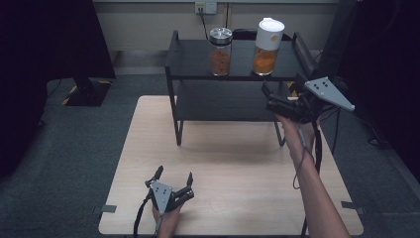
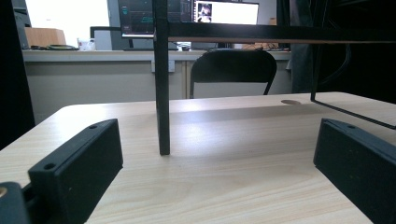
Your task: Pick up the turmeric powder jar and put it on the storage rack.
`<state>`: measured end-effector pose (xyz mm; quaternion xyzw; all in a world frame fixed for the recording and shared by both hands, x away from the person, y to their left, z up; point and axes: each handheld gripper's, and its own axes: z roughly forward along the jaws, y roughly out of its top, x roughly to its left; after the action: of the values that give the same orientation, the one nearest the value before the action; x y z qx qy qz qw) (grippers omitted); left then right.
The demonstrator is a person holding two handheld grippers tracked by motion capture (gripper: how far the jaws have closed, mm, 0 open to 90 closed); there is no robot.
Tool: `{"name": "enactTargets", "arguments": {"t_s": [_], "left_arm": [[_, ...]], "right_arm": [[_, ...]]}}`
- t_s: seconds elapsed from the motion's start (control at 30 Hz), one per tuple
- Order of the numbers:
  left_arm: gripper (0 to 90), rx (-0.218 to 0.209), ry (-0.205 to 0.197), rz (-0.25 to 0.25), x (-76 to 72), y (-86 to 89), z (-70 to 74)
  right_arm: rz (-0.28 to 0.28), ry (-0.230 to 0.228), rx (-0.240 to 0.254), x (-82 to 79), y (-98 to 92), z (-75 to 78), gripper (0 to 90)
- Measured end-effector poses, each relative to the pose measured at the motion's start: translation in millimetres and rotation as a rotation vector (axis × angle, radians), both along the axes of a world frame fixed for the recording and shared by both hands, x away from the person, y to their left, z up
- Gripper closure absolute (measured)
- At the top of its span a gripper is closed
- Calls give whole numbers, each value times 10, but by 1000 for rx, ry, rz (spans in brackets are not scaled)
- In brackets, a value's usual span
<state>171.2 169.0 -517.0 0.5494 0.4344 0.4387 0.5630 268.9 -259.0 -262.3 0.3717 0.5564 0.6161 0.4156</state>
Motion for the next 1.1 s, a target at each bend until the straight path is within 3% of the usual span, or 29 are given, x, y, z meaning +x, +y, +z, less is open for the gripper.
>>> {"name": "enactTargets", "arguments": {"t_s": [0.4,0.8,1.0,1.1], "left_arm": [[7,1,0,0,0,-1,0],[7,1,0,1,-1,-2,0],[7,2,0,-1,0,2,0],[7,2,0,0,0,0,1]], "right_arm": [[2,-12,8,-318,-27,-393,0],[-2,-16,16,-515,-63,-850,0],[-11,9,-16,-642,6,-1189,0],[-8,25,-60,-697,47,-1357,0]]}}
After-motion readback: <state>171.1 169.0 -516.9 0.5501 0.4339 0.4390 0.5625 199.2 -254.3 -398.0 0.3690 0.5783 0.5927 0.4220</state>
